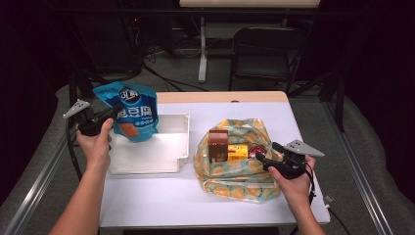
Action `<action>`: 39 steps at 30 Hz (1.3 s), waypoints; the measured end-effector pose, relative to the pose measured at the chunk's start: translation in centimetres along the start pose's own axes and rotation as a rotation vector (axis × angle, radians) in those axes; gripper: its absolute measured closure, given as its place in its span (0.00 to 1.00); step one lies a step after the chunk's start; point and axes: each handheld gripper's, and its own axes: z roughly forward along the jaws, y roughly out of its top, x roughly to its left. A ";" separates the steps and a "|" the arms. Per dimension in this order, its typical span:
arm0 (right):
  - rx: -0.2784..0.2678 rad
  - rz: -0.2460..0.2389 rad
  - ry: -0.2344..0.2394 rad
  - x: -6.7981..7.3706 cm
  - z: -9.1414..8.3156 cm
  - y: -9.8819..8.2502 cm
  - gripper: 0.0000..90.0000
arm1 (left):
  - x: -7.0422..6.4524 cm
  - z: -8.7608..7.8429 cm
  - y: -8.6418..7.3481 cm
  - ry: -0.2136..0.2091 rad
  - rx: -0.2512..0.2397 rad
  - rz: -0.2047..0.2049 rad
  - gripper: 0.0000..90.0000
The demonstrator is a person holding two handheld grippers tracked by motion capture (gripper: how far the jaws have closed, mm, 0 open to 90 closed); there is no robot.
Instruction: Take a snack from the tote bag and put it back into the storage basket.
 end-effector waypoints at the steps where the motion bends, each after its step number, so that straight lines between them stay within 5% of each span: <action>1: 0.001 0.001 -0.002 0.0 0.0 0.0 0.27 | 0.3 0.1 -0.1 -0.007 -0.007 -0.011 1.00; 7: 0.004 0.001 -0.002 0.1 0.1 -0.1 0.27 | 1.7 0.1 -1.2 -0.022 -0.022 -0.036 0.99; 10: 0.008 -0.001 -0.002 0.1 0.1 -0.2 0.27 | 2.1 0.0 -1.8 0.004 0.001 -0.024 0.99; 16: 0.004 0.012 -0.004 0.1 0.2 -0.3 0.27 | 2.9 -0.8 -2.0 0.065 0.011 -0.082 0.94; 21: 0.000 0.004 0.004 0.4 0.2 -0.3 0.27 | 2.3 -1.0 -1.5 0.145 0.075 -0.061 0.66; 27: -0.002 -0.012 0.007 0.7 0.0 0.0 0.27 | 1.5 -1.9 -1.1 0.216 0.094 -0.110 0.16; 35: -0.013 -0.024 0.024 1.5 -0.2 0.5 0.26 | -1.1 -3.4 -1.4 0.230 0.103 -0.033 0.00; 39: -0.018 -0.024 0.036 2.1 0.0 0.8 0.25 | -2.5 -4.3 -1.9 0.198 0.073 -0.049 0.00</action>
